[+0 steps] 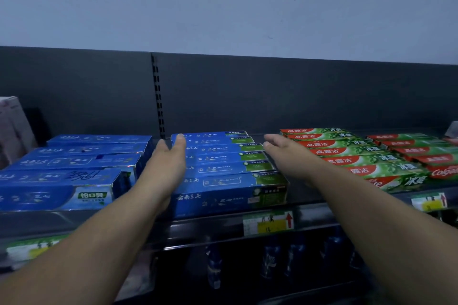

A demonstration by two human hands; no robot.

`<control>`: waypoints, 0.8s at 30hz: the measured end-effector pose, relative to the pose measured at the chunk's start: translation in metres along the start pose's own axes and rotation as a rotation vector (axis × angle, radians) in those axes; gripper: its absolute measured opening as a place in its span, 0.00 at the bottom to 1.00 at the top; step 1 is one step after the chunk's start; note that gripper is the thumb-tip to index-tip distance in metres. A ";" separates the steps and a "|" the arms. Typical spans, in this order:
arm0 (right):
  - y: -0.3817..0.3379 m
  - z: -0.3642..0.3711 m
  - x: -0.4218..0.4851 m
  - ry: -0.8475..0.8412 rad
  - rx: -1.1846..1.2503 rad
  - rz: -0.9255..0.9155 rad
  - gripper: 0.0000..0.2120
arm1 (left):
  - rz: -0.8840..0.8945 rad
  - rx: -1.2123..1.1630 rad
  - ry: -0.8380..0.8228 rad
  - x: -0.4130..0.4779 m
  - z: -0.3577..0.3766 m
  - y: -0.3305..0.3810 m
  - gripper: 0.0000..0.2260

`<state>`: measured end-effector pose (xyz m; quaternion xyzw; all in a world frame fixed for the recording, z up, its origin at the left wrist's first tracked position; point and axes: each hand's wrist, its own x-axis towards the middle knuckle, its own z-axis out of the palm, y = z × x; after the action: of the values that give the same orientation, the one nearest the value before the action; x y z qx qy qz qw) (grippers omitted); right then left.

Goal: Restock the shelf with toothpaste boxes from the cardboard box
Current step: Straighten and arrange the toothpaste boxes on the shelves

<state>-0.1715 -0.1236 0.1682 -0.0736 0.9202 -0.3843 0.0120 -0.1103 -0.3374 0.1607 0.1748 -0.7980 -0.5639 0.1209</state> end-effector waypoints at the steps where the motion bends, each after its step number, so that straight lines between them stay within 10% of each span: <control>1: 0.000 0.000 0.005 -0.014 0.008 0.001 0.23 | -0.018 0.018 -0.013 0.004 0.002 0.001 0.28; 24: 0.007 0.000 0.012 -0.184 0.341 0.080 0.21 | -0.014 0.012 -0.007 0.020 0.019 -0.010 0.27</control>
<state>-0.1844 -0.1207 0.1632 -0.0687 0.8390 -0.5254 0.1237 -0.1341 -0.3322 0.1451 0.1792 -0.8006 -0.5606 0.1130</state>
